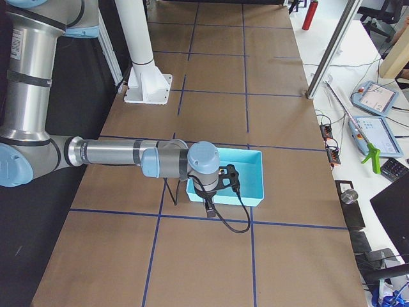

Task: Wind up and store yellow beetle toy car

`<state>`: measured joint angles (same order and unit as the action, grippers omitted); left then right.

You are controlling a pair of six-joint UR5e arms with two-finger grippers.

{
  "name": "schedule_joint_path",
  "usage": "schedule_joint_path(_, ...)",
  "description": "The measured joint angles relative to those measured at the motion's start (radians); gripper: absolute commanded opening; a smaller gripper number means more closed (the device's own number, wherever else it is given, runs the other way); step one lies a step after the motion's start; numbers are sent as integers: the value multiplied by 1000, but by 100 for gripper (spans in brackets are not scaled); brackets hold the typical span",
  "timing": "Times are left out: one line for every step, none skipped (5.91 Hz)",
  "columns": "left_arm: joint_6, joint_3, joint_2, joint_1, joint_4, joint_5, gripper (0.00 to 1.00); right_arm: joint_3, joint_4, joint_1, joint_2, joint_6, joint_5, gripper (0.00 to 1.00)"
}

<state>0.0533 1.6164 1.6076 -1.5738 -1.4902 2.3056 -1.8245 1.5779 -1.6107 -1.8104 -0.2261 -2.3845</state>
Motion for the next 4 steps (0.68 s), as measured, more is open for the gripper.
schedule_joint_path(-1,4,0,0,0,0,100,9,-3,-9,0,76,7,100)
schedule_joint_path(0,7,-2,0,0,0,100,11,-5,-11,8,150,22,100)
schedule_joint_path(2,8,-3,0,1,0,100,13,-1,-11,22,188,44,100)
schedule_joint_path(4,8,-3,0,1,0,100,16,5,-10,39,205,66,100)
